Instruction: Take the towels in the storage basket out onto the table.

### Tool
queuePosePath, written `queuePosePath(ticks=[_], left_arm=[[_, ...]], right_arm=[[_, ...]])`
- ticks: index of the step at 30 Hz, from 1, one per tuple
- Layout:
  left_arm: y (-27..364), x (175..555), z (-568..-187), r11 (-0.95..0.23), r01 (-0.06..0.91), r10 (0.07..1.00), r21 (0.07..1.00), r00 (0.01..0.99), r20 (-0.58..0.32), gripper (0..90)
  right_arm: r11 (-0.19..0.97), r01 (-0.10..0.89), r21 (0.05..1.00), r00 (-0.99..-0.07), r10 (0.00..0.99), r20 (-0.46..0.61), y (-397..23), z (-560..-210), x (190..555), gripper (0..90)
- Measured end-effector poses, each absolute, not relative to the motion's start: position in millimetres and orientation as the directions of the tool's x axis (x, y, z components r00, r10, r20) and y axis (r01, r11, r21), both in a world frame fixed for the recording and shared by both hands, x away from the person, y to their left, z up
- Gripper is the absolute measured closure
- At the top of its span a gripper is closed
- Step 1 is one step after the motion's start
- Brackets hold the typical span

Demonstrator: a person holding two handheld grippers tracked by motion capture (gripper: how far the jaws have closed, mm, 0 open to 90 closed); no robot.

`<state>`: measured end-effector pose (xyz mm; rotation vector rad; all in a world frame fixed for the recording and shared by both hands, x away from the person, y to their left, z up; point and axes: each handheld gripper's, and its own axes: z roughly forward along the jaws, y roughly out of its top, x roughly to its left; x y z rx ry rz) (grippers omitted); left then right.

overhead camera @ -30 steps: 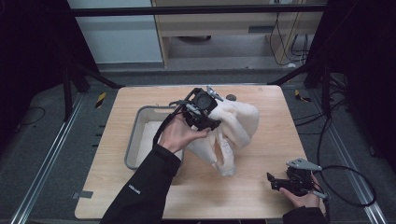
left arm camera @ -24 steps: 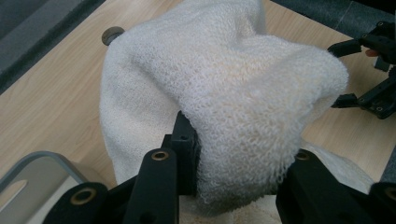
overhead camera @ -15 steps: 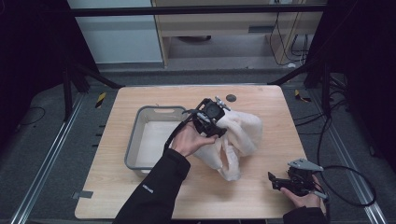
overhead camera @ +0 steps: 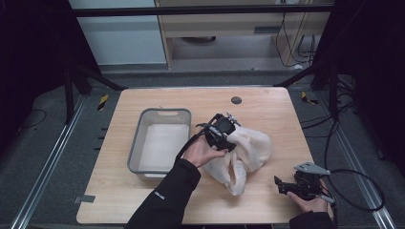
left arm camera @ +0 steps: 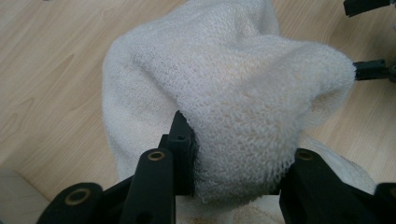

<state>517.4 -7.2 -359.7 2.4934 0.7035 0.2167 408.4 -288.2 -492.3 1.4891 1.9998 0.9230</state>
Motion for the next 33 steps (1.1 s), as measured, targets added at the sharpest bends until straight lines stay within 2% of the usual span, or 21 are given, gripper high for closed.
queuePosePath(ticks=[15, 21, 26, 33], left_arm=[[-16, 515, -395, -0.737, 0.442, 0.514, 0.511, 0.858, 0.0, 57.2], [-15, 515, -399, -0.736, 0.445, 0.511, 0.51, 0.859, -0.012, 47.8], [-14, 513, -400, -0.746, 0.445, 0.504, 0.496, 0.863, -0.015, 35.2], [-5, 508, -389, -0.748, 0.432, 0.495, 0.505, 0.869, -0.009, 27.5]], right_arm=[[0.183, 0.636, 0.75, -0.294, 0.956, 0.015, -289, -493, 409, 5.8], [0.179, 0.64, 0.747, -0.293, 0.956, 0.021, -288, -493, 408, 5.6], [0.179, 0.641, 0.746, -0.293, 0.956, 0.022, -288, -493, 408, 5.6], [0.182, 0.641, 0.746, -0.294, 0.956, 0.019, -288, -493, 409, 5.3]])
